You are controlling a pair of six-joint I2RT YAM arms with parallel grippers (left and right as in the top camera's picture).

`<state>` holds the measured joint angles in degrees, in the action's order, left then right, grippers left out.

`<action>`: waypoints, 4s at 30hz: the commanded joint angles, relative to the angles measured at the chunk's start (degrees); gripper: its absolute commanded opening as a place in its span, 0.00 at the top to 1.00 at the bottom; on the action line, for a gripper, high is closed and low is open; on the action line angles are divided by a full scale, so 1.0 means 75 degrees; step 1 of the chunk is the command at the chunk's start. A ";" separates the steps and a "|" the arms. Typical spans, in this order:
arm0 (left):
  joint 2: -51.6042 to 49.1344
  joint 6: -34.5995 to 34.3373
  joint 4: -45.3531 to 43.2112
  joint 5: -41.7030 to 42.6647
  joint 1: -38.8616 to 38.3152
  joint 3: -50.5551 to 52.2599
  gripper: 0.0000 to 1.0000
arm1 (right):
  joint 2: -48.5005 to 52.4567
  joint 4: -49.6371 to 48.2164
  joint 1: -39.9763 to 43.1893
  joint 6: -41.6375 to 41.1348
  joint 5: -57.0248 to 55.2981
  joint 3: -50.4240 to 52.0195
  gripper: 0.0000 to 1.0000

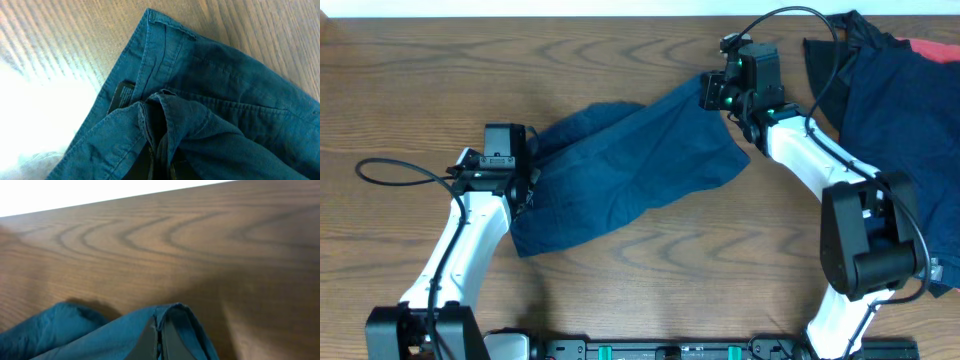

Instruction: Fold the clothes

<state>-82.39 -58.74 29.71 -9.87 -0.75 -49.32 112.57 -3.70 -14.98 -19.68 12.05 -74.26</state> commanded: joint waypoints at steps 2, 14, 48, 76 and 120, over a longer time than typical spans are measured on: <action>-0.0224 -0.0096 -0.0163 -0.0527 0.0143 -0.0038 0.92 | 0.0236 -0.0635 -0.0085 0.0146 -0.0341 -0.0152 0.99; -0.0003 -0.0187 -0.0210 -0.0484 0.0143 -0.0041 0.94 | -0.0498 -0.1364 -0.0286 0.0210 -0.0507 -0.0341 0.99; 0.0251 0.1682 -0.2940 -0.1276 0.0746 -0.0061 0.10 | 0.0265 -0.0991 0.0254 0.0341 -0.0364 -0.0344 0.01; -0.1851 0.3430 -0.3168 0.0221 0.0950 -0.0052 0.38 | 0.1241 0.3867 -0.0041 0.0254 0.1355 -0.0152 0.38; -0.1647 0.4019 -0.1119 0.4878 -0.0058 0.0548 0.11 | -0.2547 0.7236 0.1746 0.0108 -0.2200 -0.0364 0.30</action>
<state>-93.91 -29.26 21.61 26.79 -0.40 -46.65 94.85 50.61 -2.20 -19.90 -3.73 -76.07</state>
